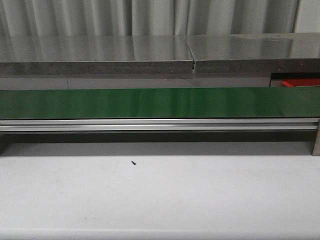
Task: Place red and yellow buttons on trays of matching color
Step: 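Move the left gripper down and grasp a yellow button beside the belt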
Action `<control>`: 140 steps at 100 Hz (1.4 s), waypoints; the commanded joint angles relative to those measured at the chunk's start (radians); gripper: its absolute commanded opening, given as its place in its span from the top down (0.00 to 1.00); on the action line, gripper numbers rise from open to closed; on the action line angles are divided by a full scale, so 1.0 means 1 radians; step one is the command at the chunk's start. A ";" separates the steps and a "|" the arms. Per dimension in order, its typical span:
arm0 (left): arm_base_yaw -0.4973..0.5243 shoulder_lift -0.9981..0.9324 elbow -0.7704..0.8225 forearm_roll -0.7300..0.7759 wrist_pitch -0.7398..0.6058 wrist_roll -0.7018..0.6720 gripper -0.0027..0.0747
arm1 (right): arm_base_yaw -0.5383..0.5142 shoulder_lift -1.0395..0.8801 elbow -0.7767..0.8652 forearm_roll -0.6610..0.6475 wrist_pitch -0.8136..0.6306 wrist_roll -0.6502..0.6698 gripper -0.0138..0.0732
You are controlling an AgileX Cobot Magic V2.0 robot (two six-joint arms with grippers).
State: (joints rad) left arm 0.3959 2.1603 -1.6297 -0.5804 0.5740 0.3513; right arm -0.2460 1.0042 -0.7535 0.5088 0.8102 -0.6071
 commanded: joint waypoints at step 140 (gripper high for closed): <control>-0.143 -0.503 0.276 0.047 -0.035 -0.012 0.99 | 0.003 -0.020 -0.026 0.033 -0.038 -0.008 0.92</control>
State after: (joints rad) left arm 0.2765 1.7299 -1.3921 -0.5305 0.6340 0.3470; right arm -0.2460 1.0042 -0.7535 0.5088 0.8102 -0.6071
